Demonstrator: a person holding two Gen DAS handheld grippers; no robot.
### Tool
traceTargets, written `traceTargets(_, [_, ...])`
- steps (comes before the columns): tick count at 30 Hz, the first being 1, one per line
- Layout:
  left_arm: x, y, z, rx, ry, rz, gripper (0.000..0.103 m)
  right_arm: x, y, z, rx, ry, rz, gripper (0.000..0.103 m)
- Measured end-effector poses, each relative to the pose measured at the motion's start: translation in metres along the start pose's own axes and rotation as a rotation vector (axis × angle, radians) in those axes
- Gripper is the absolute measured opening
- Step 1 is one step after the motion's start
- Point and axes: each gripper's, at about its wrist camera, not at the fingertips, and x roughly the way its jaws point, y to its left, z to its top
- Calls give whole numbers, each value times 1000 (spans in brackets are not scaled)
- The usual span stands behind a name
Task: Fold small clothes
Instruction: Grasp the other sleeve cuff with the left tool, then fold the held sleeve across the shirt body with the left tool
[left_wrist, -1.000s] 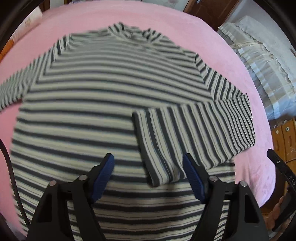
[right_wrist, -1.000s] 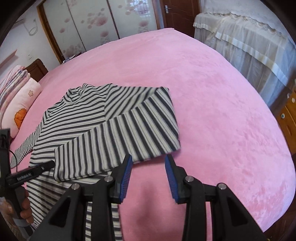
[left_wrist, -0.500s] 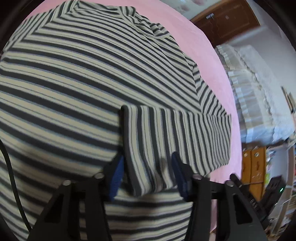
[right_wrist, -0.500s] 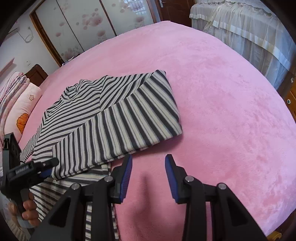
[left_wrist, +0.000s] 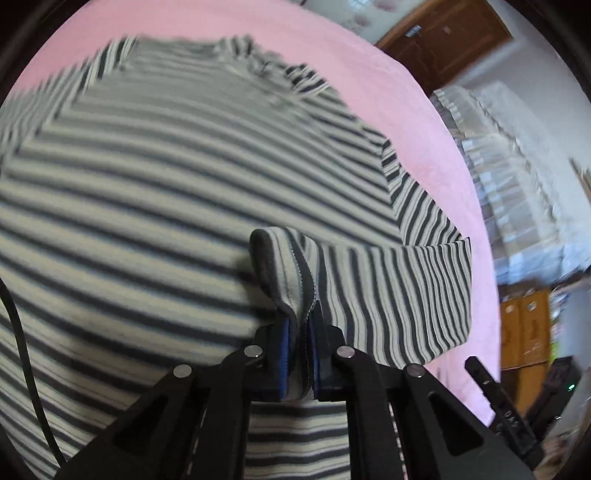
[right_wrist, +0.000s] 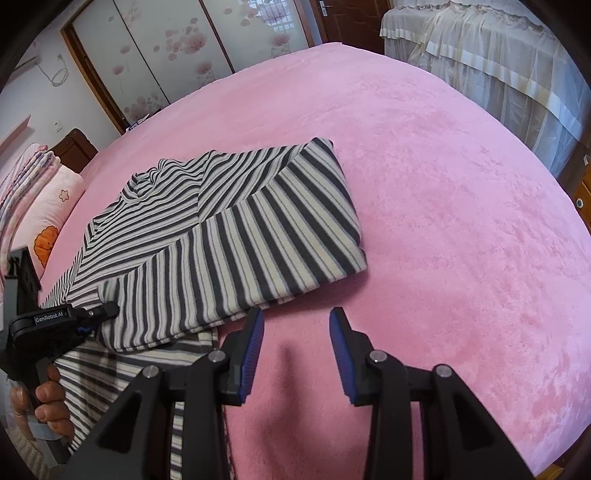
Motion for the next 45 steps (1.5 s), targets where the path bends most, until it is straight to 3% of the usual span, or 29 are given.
traceTargets(5, [-34, -31, 25, 159, -130, 88, 7, -1, 2, 8, -16, -6, -10, 37])
traceTargets(8, [-66, -35, 46, 203, -221, 119, 6, -3, 3, 11, -20, -12, -7, 37])
traceTargets(15, [-122, 16, 96, 155, -366, 205, 7, 3, 24, 20, -70, -15, -12, 37])
traceTargets(20, [-123, 86, 116, 41, -351, 238, 7, 17, 46, 30, -118, -3, -19, 37])
traceTargets(26, [-107, 135, 119, -12, -330, 275, 7, 34, 65, 49, -169, 2, -44, 37])
traceTargets(35, [-89, 154, 104, -90, -231, 233, 7, 68, 73, 103, -139, 30, -25, 37])
traceTargets(40, [-102, 161, 95, -129, -218, 188, 7, 100, 70, 142, -87, 40, -34, 49])
traceTargets(45, [-109, 164, 97, -135, -177, 174, 7, 134, 65, 171, -48, 88, -44, 50])
